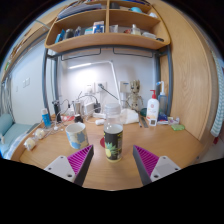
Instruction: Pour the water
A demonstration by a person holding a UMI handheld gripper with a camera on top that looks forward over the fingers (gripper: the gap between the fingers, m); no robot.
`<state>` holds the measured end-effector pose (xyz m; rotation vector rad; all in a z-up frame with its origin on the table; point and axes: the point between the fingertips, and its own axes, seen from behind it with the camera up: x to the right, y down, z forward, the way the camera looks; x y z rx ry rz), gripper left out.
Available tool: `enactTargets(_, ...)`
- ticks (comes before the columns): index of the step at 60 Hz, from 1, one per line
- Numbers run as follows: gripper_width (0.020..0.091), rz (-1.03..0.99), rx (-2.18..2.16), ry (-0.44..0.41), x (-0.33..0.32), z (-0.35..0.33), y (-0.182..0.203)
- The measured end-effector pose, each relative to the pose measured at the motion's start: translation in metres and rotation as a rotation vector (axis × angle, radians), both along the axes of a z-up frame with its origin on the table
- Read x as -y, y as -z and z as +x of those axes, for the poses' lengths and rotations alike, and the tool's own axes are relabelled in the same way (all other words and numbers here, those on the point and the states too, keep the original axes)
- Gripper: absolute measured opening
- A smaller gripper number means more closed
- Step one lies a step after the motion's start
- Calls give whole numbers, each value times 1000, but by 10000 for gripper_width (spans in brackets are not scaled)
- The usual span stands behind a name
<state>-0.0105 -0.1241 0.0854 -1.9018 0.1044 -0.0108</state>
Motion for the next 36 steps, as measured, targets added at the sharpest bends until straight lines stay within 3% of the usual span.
enactTargets(16, 802, 54, 20, -46, -86, 5, 9)
enactTargets(19, 734, 76, 28, -52, -96, 4, 8)
enactTargets(22, 610, 103, 24, -59, -104, 2, 8)
enactTargets(25, 532, 115, 15, -63, -109, 0, 12)
enactTargets(26, 452, 115, 13, -70, -109, -2, 14)
enactTargets(30, 426, 156, 9, -101, -110, -9, 10)
enactTargets(36, 370, 170, 6, -84, -111, -7, 10)
